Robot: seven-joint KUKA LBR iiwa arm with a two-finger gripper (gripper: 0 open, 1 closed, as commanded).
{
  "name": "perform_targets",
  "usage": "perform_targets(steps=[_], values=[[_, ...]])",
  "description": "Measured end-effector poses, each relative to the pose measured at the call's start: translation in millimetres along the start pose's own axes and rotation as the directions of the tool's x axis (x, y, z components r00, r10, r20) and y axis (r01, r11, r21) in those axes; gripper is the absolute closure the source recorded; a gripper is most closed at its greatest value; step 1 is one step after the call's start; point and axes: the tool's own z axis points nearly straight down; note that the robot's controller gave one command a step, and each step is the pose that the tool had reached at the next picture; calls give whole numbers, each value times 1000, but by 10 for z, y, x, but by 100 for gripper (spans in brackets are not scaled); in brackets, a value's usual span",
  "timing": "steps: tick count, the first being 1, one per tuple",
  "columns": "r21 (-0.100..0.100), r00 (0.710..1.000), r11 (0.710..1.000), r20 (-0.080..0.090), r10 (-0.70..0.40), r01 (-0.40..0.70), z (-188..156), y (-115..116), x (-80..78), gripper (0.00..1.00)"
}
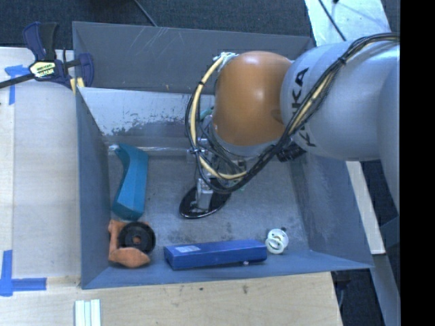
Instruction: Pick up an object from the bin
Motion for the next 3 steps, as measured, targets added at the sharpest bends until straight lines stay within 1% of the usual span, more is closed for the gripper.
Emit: perform_targets(steps=[1,2,3], values=[[-3,984,984,-4,178,-178,286,-83,113,0],[-3,977,977,-4,214,-214,671,-298,-6,0],[-2,969,969,-7,246,-246,944,-572,36,100]])
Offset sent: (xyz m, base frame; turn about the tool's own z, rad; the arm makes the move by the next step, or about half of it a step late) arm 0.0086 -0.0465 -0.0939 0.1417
